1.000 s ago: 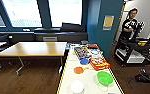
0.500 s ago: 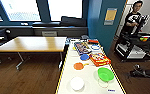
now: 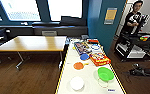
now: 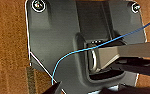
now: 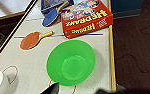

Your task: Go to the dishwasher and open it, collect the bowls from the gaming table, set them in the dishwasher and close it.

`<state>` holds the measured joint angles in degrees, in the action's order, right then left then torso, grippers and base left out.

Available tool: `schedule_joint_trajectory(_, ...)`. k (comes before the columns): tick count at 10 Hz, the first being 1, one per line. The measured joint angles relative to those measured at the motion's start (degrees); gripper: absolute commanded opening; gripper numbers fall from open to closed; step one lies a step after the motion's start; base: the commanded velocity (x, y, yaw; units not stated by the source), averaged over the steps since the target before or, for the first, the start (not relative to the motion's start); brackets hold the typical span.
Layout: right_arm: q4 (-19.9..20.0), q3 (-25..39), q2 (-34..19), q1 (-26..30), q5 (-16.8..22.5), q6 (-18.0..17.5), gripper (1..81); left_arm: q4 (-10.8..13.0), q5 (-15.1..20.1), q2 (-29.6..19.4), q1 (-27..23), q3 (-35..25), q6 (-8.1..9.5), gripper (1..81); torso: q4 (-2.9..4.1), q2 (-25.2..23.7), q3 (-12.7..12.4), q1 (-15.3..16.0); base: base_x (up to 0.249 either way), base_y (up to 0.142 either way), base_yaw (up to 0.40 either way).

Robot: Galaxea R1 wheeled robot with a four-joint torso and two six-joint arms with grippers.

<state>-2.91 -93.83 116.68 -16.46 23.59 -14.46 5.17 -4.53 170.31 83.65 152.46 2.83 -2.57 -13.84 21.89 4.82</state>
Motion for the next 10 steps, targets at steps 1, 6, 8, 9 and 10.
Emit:
schedule_joint_trajectory(1,0.0,-2.3,2.49,0.12,-0.05,-0.01,81.1,-0.05,0.0,0.0,0.0,0.0,0.0,81.1,0.0,0.0,0.0,0.0,0.0,0.0,0.0)
schedule_joint_trajectory(6,0.13,-15.95,12.96,-3.13,-0.2,-0.67,81.1,-0.77,0.05,0.02,-0.48,0.33,0.01,81.1,0.0,0.02,0.02,0.02,0.0,0.0,0.0)
schedule_joint_trajectory(8,0.28,-21.1,18.01,-4.99,-1.05,-2.55,81.1,-0.85,0.1,0.02,-0.46,0.49,0.0,81.1,0.0,0.04,0.02,0.04,0.0,0.0,0.0)
schedule_joint_trajectory(9,0.35,-22.46,19.59,-6.0,-1.24,-5.91,81.1,-0.88,0.1,0.05,-0.5,0.55,0.0,81.1,0.0,0.04,0.05,0.04,0.0,0.0,0.0)
schedule_joint_trajectory(10,0.35,-24.25,20.81,-6.5,-1.27,-11.01,81.1,-0.88,0.13,0.15,-0.48,0.63,0.0,81.1,0.0,0.04,0.05,0.04,0.0,0.0,0.0)
